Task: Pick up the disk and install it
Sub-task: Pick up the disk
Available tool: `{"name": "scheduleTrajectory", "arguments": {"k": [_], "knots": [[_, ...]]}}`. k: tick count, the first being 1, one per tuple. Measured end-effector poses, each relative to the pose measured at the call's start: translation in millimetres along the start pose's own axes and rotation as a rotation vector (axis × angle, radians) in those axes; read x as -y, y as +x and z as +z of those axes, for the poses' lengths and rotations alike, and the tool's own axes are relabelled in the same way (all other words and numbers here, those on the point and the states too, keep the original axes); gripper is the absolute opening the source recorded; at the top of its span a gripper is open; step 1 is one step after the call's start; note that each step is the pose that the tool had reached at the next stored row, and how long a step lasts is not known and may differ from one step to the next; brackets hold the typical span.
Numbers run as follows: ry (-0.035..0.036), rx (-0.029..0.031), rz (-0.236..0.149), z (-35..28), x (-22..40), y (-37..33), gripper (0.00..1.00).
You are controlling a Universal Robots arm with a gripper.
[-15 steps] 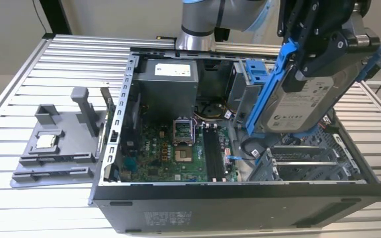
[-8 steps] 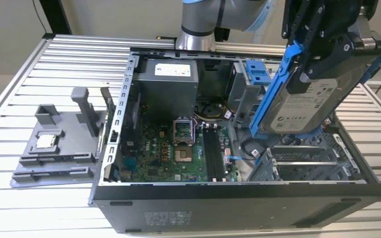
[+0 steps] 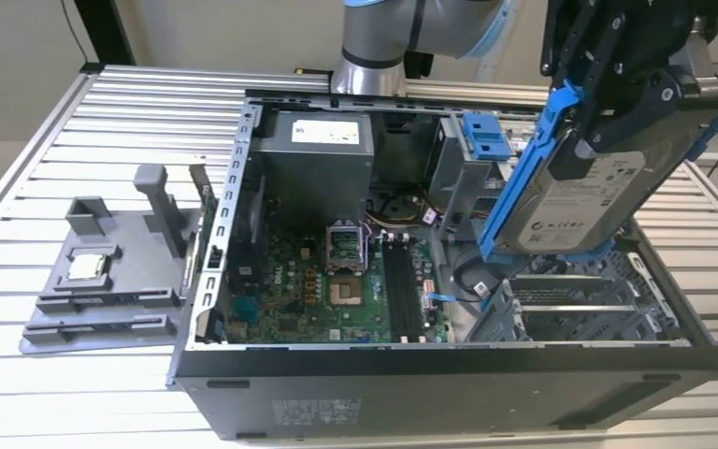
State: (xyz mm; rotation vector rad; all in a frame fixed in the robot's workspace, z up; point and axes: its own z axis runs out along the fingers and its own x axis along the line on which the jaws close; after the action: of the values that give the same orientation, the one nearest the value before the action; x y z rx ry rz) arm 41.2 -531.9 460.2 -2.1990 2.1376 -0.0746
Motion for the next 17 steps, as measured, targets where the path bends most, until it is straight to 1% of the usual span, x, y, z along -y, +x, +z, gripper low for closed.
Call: {"name": "scheduleTrajectory", "arguments": {"k": [3, 5, 8, 12, 17], "knots": [[0.0000, 0.0000, 0.000, 0.5, 1.8, 0.9, 0.00], [0.0000, 0.0001, 0.000, 1.1, 3.2, 2.9, 0.00], [0.0001, 0.0014, 0.000, 2.1, 4.9, 8.4, 0.00], [0.0001, 0.0057, 0.001, 2.6, 7.3, 14.8, 0.00], [0.0000, 0.0093, 0.001, 2.9, 10.8, 22.8, 0.00]]}}
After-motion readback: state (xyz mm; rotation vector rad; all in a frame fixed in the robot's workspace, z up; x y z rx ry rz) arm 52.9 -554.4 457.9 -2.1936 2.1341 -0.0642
